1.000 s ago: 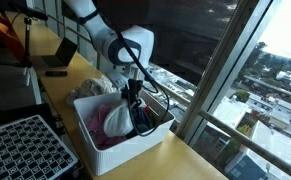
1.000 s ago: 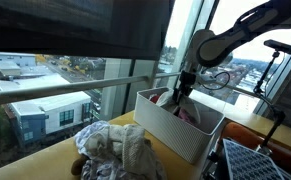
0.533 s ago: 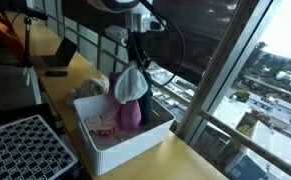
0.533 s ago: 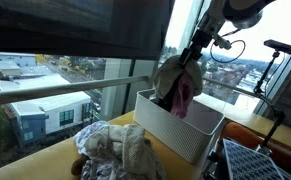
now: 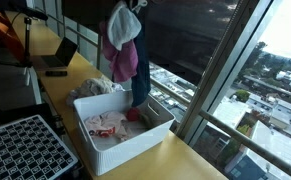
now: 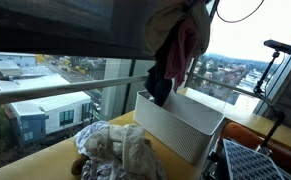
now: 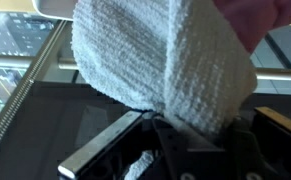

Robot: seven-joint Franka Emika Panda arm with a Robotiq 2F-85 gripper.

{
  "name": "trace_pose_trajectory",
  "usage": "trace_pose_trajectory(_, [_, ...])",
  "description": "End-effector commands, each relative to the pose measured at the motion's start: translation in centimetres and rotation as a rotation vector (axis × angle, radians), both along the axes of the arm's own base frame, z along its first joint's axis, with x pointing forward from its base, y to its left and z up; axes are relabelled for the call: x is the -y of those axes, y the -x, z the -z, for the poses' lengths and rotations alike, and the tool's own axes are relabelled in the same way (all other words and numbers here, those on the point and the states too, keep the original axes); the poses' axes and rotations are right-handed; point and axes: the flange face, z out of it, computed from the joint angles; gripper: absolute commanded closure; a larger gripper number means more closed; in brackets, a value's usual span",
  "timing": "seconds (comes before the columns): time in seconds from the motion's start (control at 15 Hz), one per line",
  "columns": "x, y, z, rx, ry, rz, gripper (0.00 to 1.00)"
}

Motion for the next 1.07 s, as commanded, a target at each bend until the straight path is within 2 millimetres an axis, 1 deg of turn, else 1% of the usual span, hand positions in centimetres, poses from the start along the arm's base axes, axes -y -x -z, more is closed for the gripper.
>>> trace_pose_trajectory(0.0, [-6.9, 2.7, -6.5, 0.069, 0.025, -0.104, 0.93])
trace_pose_trajectory(0.2, [-13.7, 5.3, -10.8, 0.110, 0.037, -0.190, 0.93])
trace_pose_trajectory(0.27, [-16.0, 6.1, -11.7, 0.113, 0.040, -0.211, 0.93])
trace_pose_trajectory(0.33, [-17.9, 6.8, -11.9, 0.113, 0.048, -0.232, 0.93])
trace_pose_trajectory(0.47, [-21.0, 7.8, -11.4, 0.100, 0.061, -0.266, 0.93])
trace_pose_trajectory(0.53, [-22.2, 8.1, -10.8, 0.087, 0.063, -0.281, 0.93])
trace_pose_trajectory(0.67, [-24.1, 8.2, -8.0, 0.045, 0.066, -0.300, 0.93])
trace_pose_trajectory(0.73, [-24.7, 8.0, -5.8, 0.018, 0.073, -0.303, 0.93])
trace_pose_trajectory(0.8, [-24.8, 7.5, -3.5, -0.014, 0.078, -0.303, 0.93])
trace_pose_trajectory(0.93, [-24.8, 6.6, 0.5, -0.084, 0.088, -0.297, 0.93])
trace_pose_trajectory(1.0, [-24.9, 6.2, 2.9, -0.125, 0.092, -0.293, 0.93])
